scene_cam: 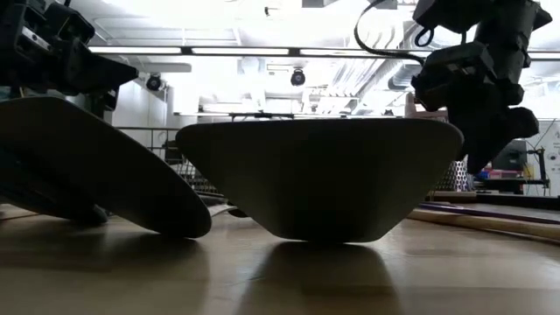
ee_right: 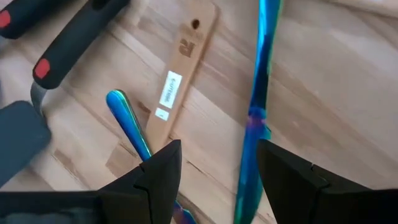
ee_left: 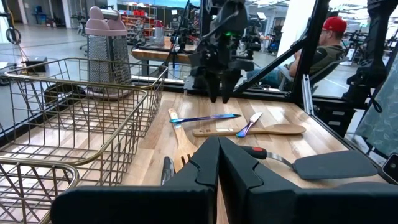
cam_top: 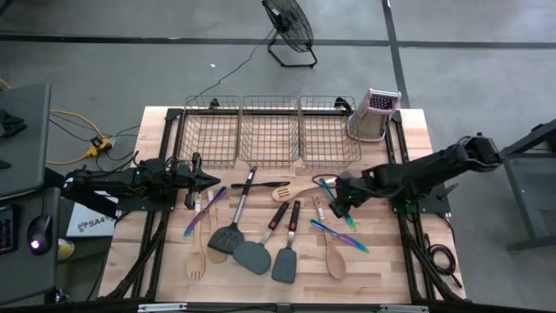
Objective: Pick & Place Kitchen Items
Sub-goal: Put the top right blue knife into the right wire basket
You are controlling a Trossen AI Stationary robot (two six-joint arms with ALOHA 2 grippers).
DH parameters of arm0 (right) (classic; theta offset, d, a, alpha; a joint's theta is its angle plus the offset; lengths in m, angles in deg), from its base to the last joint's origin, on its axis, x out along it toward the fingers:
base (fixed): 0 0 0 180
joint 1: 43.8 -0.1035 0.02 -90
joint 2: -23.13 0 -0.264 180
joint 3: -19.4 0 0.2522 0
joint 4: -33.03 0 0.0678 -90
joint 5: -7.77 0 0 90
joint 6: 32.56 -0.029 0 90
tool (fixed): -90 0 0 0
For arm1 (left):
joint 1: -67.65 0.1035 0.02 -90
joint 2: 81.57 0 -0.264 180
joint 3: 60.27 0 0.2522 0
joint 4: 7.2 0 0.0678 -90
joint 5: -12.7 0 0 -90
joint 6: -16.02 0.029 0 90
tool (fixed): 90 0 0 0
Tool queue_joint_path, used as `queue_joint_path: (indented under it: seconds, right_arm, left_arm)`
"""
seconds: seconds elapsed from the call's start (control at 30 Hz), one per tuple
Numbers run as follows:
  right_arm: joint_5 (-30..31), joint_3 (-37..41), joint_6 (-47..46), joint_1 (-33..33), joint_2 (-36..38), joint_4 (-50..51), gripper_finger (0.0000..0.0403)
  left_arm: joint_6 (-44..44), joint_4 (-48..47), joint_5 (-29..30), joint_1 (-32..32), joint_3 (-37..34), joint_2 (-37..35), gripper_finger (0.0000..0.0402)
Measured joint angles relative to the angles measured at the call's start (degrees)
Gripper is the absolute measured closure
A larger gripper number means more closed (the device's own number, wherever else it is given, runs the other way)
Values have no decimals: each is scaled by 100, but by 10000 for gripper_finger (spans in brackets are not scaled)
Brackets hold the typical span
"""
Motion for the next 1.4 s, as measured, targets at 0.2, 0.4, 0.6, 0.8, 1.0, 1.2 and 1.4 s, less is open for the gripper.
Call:
queue_joint_path:
  seconds: [0.2, 0.4, 0.6, 0.8, 1.0, 1.2, 1.4]
  right_arm:
    - [454, -381, 486, -14, -443, 337, 203]
    - [447, -633, 575, 153, -1026, 381, 203]
    - [592, -1061, 548, 431, -1647, 764, 203]
    - [531, -1225, 446, 586, -2018, 845, 203]
    - [493, -1248, 346, 660, -2247, 834, 203]
    - [390, -1250, 419, 733, -2389, 745, 214]
    - [227, -1261, 422, 779, -2497, 655, 235]
  left_arm:
    - [-1, 0, 0, 1, 1, -1, 398]
    - [1, -1, 0, 2, 0, -1, 398]
    - [1, -2, -2, 1, 1, 0, 398]
    - [1, -2, 0, 1, 0, 0, 398]
    - [-1, -1, -1, -1, 2, -2, 398]
    - [-1, -2, 0, 0, 2, 1, 398]
    - [1, 0, 0, 2, 2, -2, 398]
